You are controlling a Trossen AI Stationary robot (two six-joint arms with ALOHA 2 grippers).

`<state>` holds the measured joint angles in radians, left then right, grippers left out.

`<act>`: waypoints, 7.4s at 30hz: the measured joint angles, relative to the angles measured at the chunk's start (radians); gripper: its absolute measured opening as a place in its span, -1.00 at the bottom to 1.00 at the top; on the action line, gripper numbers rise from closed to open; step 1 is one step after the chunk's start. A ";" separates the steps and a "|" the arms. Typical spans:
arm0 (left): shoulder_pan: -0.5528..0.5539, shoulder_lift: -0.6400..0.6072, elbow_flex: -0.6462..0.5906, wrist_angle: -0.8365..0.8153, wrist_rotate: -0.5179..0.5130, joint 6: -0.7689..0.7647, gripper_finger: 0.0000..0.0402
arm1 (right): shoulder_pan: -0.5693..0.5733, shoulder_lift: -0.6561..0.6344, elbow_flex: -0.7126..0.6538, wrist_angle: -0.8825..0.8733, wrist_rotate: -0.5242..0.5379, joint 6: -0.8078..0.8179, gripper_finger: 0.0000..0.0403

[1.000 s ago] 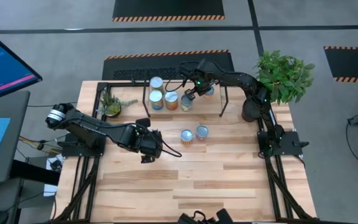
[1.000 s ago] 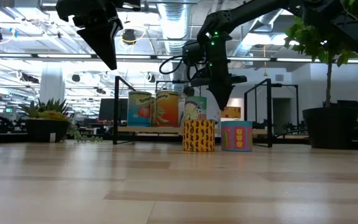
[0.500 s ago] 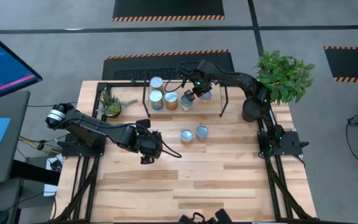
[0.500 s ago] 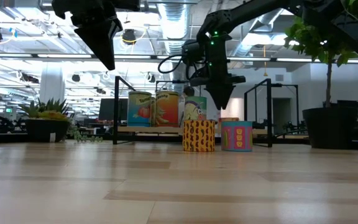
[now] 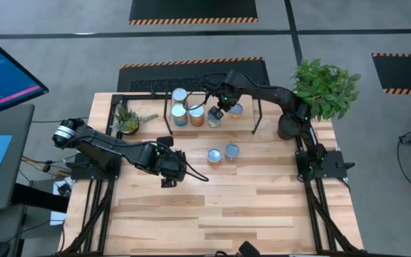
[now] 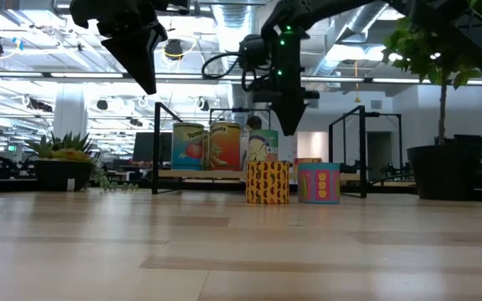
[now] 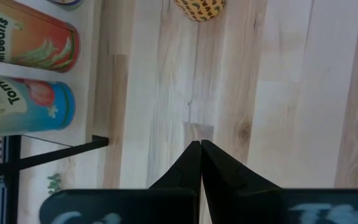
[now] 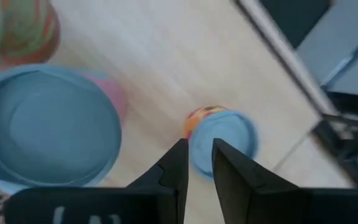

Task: Pick and place cans onto a shelf
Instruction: Adjust the canned chicken soup on the shelf

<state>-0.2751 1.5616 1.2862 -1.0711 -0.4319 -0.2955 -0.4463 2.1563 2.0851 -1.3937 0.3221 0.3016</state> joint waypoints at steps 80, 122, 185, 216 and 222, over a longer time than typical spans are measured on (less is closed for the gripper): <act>0.266 0.090 0.025 0.635 0.261 0.312 -1.00 | 0.733 -0.562 -1.489 1.475 -0.239 0.702 -0.89; 0.561 0.866 0.947 0.310 0.308 0.681 -1.00 | 1.003 -0.567 -1.491 1.431 -0.001 1.063 -0.91; 0.485 0.845 1.065 -0.214 0.139 0.672 -1.00 | 1.001 -0.567 -1.489 1.400 -0.002 1.078 -0.87; 0.651 0.845 1.065 -0.080 0.057 0.705 -1.00 | 1.001 -0.567 -1.490 1.399 -0.002 1.078 -0.88; 0.635 0.845 1.067 -0.097 0.057 0.698 -1.00 | 1.001 -0.567 -1.490 1.398 -0.002 1.078 -0.87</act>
<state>0.3602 2.4065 2.3532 -1.1683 -0.3744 0.4021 0.5545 1.5890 0.5953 0.0048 0.3199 1.3795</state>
